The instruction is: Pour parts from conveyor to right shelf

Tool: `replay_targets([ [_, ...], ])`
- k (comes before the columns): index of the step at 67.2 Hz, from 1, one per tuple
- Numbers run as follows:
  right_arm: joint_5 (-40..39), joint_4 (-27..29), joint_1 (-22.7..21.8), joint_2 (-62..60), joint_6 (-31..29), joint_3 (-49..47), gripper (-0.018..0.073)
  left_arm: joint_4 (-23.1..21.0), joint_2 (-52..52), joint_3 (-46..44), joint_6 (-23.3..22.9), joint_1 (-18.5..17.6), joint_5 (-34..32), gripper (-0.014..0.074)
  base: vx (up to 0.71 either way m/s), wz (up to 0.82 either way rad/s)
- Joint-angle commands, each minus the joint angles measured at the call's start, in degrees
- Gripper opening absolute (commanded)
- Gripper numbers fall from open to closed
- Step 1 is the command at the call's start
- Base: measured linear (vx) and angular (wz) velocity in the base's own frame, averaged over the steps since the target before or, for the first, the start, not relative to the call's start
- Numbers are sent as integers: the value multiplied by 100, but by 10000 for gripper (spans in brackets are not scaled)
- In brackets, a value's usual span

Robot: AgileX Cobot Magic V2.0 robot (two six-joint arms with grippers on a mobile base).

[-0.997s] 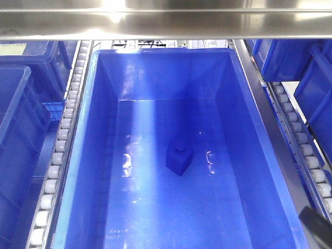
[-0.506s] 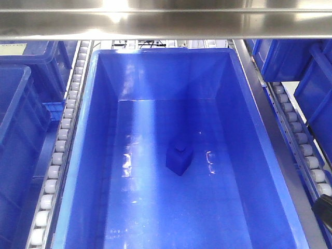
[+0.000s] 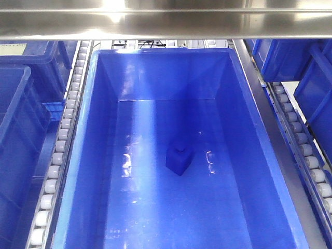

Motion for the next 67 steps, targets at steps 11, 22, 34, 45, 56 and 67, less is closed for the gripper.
replay_targets([
  [11, -1072, -334, -1084, -17, -41, 218, -9, -10, -25, -108, -42, -29, -399, -6, 0, 0],
  [22, -2370, -68, -1557, -472, 19, 1245, -9, -10, -25, -108, -42, -29, -399, -6, 0, 0],
  [34, -2703, -1, -1745, -922, 26, 1714, -9, -10, -25, -108, -42, -29, -402, -6, 0, 0],
  [45, -2705, -1, -1745, -921, 48, 1714, -9, -10, -25, -108, -42, -29, -396, -6, 0, 0],
  [56, -2555, -1, -1745, -921, 55, 1714, -9, -10, -25, -108, -42, -29, -396, -6, 0, 0],
  [67, -2460, -1, -1745, -921, 55, 1714, -9, -10, -25, -108, -42, -29, -396, -6, 0, 0],
])
